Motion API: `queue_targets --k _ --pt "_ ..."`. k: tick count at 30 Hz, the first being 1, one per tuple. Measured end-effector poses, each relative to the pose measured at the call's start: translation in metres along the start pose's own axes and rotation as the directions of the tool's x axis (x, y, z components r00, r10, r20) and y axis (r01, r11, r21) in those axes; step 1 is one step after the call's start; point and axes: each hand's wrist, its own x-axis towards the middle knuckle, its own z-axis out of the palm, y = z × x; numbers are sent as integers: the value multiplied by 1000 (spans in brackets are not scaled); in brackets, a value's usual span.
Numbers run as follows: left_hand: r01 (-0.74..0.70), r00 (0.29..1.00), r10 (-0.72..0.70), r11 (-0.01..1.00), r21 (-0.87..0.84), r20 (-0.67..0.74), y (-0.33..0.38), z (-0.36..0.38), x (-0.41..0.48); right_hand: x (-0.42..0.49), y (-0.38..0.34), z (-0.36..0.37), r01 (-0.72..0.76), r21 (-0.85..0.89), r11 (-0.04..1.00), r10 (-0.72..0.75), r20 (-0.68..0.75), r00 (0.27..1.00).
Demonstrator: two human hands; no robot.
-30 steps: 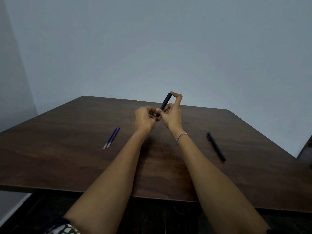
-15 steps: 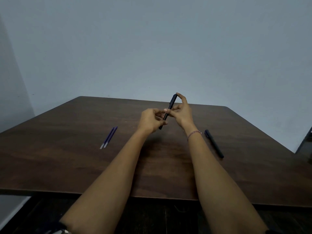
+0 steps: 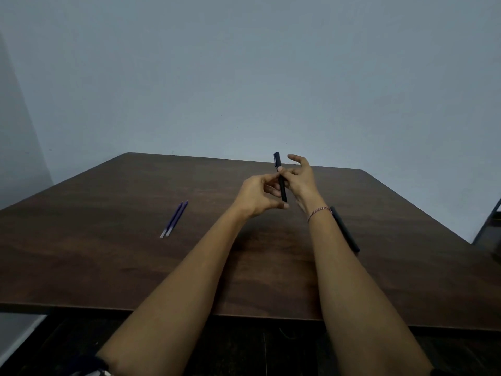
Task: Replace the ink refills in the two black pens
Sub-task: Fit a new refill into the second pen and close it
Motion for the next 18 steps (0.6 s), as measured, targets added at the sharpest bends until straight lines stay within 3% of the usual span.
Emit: queue_targets --k 5,18 --pt "-53 998 56 995 85 -32 -1 1 0 0 0 1 -32 31 999 32 7 999" --pt "-148 979 131 983 107 155 4 21 -4 1 -11 -47 -74 -263 962 83 23 996"
